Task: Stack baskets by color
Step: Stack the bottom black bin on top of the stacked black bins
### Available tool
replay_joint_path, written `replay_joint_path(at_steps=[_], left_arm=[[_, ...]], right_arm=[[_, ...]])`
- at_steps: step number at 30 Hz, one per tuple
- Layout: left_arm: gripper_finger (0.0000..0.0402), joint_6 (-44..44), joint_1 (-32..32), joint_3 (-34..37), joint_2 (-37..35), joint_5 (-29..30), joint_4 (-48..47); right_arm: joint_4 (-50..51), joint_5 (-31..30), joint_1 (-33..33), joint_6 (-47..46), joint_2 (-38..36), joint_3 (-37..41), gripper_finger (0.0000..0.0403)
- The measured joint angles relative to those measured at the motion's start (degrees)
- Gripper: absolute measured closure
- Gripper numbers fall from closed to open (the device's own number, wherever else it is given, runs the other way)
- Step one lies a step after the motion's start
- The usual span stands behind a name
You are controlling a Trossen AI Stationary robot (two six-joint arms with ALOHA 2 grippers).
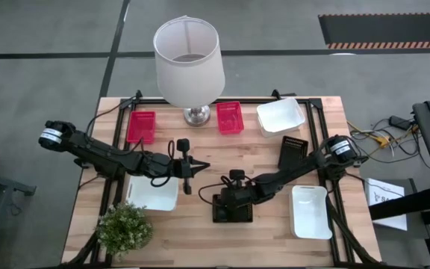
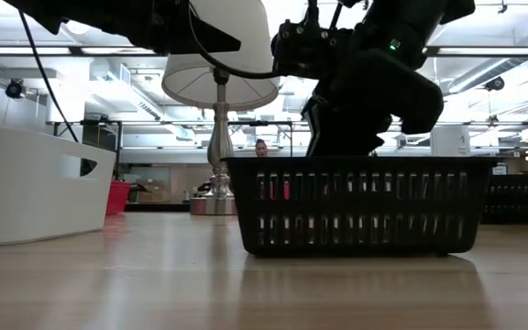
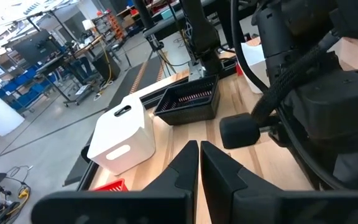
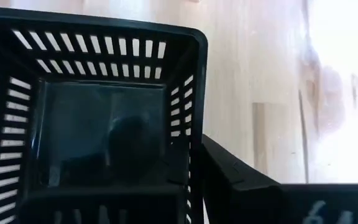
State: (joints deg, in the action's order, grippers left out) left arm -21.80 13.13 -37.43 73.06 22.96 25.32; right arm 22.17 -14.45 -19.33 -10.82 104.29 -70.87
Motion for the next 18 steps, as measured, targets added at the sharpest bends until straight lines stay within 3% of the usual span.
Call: replay_joint_path(at_steps=[10, 18], left_arm=[[0.0401, 0.0, 0.0, -0.1, 0.0, 0.0, 0.2], [0.0401, 0.1, 0.0, -0.4, 0.0, 0.0, 0.5]], right_arm=[[7.6, 0.5, 0.0, -11.5, -7.5, 0.0, 0.0393], [23.3, -13.0, 0.0, -29.6, -17.0, 0.4, 0.0394]])
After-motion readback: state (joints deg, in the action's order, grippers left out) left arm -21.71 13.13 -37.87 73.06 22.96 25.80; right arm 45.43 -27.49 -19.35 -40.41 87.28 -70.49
